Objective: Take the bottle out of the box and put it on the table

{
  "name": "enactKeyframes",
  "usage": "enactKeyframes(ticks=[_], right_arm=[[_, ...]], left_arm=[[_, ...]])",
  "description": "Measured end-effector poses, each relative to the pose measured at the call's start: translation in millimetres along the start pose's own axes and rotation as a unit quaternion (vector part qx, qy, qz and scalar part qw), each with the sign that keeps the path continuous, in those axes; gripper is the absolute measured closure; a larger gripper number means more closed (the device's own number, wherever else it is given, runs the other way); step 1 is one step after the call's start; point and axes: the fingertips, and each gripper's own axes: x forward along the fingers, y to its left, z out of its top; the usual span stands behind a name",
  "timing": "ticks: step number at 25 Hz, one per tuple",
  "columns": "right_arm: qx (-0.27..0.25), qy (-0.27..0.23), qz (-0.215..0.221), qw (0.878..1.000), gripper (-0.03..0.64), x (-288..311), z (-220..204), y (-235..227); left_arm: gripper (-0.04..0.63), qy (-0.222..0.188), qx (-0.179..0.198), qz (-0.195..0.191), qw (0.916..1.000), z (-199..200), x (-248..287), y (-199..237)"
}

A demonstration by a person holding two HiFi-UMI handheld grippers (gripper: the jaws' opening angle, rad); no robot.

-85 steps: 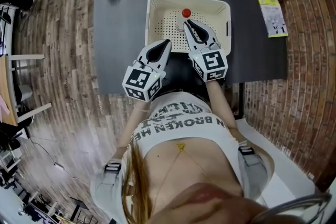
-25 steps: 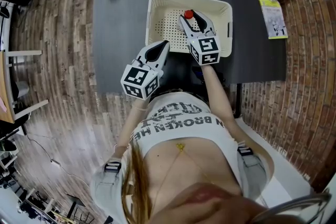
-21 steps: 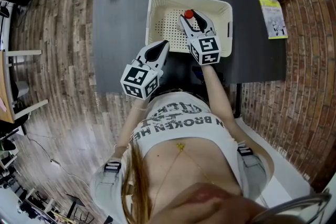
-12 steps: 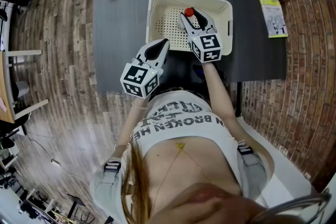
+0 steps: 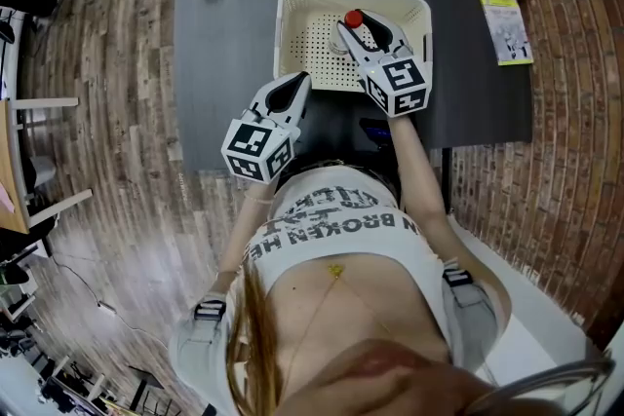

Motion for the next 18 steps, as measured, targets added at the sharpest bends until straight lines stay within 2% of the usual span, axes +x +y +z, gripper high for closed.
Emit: enactKeyframes(ticks=[11, 18], right_arm=[[-0.013, -0.024, 0.029, 0.999, 0.462, -31, 68, 12], [-0.024, -0.035, 0.032, 0.999, 0.463, -44, 98, 16]], left_arm=[[0.591, 0.006, 0.005, -0.007, 0.9999, -9, -4, -5], [0.591, 0.0, 0.01, -0.008, 0.9999, -5, -8, -5]])
